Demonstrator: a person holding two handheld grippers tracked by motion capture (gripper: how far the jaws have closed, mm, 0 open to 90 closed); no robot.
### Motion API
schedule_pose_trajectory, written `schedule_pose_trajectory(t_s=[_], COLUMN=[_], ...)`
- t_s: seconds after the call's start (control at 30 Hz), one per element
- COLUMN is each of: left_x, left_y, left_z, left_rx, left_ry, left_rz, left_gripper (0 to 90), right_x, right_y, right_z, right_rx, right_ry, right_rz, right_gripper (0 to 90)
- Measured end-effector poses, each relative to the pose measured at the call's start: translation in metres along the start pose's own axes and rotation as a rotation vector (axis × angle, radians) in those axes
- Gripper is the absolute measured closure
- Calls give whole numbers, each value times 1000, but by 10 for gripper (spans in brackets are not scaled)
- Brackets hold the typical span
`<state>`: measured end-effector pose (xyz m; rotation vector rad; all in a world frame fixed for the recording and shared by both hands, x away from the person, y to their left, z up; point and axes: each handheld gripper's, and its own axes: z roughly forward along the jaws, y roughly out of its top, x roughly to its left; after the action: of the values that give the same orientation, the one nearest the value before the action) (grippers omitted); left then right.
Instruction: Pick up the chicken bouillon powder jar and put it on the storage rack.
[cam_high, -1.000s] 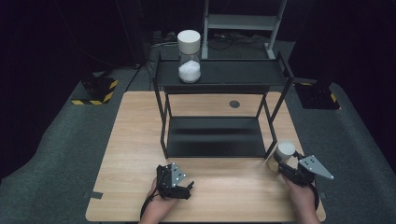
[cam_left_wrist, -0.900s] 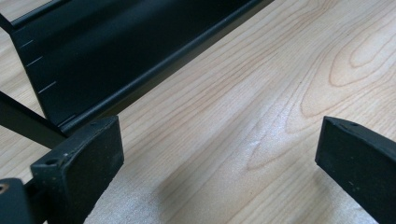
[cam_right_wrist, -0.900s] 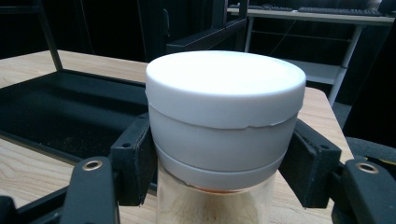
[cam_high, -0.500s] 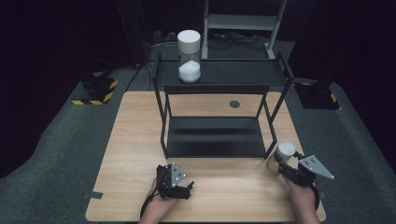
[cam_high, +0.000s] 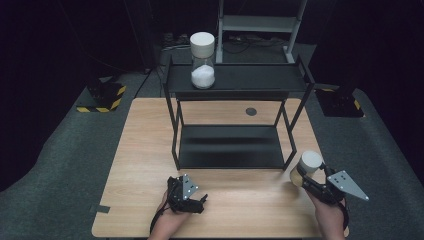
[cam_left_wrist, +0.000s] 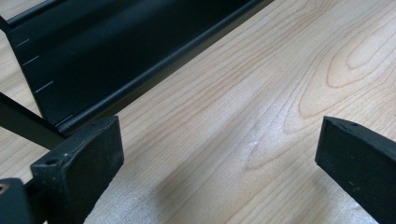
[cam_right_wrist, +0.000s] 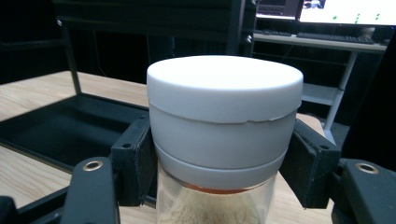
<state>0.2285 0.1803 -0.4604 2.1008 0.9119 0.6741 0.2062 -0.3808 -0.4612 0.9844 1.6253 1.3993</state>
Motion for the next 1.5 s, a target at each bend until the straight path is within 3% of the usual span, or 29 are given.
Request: schedule_pose_trajectory(t_s=[0.27,0.63,0.77,1.17,1.5], left_x=[1,1,3,5,6], left_y=[0,-2,-1,-2,-3], left_z=[0,-1,0,-1,-1], left_rx=[-2,-9,-3,-12,-16], left_ry=[-5,-4,-10,-28,-37], left_rz=[-2,-5,-10,-6,-1], left_gripper=[14,14,14,14,14], right_x=[12,31,34,48,49], right_y=[9,16,19,48,73], right_z=[-1,11,16,33,47], right_rx=[-6,-17,-20,-40,-47], right_ry=[57,129,152,187,199], right_rz=[-8,-9,18,20,8], right_gripper=[341,341,341,341,341])
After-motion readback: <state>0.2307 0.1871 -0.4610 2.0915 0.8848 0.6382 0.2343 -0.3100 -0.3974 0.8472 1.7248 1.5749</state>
